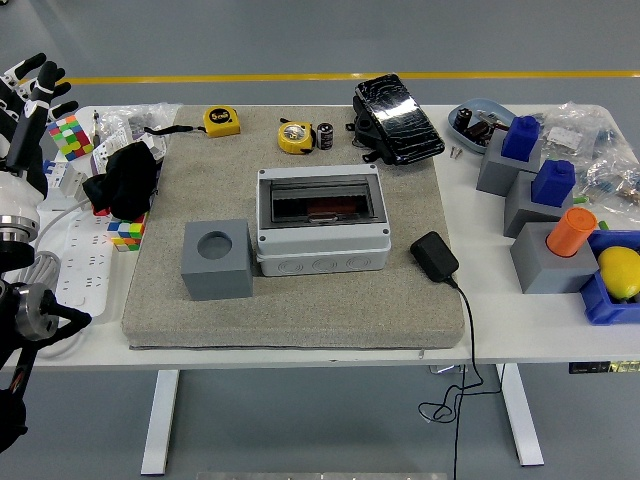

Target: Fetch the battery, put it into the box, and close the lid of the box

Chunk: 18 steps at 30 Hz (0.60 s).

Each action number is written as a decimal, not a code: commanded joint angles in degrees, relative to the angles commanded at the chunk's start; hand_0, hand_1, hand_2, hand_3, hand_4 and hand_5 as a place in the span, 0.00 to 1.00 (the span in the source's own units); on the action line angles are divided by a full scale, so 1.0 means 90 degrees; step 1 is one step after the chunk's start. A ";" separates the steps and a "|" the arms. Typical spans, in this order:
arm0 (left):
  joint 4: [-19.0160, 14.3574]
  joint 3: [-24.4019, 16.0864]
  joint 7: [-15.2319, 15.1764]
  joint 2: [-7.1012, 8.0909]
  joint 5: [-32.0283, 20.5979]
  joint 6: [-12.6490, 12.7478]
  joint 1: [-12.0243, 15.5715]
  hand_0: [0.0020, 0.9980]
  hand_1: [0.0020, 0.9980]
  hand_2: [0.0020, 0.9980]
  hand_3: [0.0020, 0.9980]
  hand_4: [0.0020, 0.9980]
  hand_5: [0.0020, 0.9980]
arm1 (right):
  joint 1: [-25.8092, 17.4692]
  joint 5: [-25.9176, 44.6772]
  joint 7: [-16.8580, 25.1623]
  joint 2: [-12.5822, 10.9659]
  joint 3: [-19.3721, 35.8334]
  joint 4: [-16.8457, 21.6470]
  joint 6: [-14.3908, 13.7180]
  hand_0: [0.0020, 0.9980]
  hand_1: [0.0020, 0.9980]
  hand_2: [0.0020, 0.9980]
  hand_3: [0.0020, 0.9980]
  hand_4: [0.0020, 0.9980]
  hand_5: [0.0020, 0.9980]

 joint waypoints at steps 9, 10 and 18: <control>0.0014 0.0037 0.0114 -0.0023 0.0059 -0.0019 -0.0020 0.56 0.70 0.68 0.73 0.96 0.56 | -0.0012 0.0018 -0.0004 0.0014 0.0013 -0.0022 -0.0005 0.62 0.65 0.67 0.57 0.98 0.54; 0.0020 0.0038 0.0130 -0.0032 0.0065 -0.0019 -0.0023 0.56 0.70 0.69 0.74 0.96 0.56 | -0.0014 0.0021 -0.0007 0.0014 0.0008 -0.0026 -0.0004 0.62 0.65 0.67 0.57 0.98 0.54; 0.0070 0.0034 0.0207 -0.0067 0.0095 -0.0032 -0.0038 0.56 0.70 0.69 0.73 0.96 0.56 | 0.0000 0.0022 -0.0004 0.0001 0.0026 -0.0028 -0.0008 0.62 0.65 0.67 0.57 0.98 0.54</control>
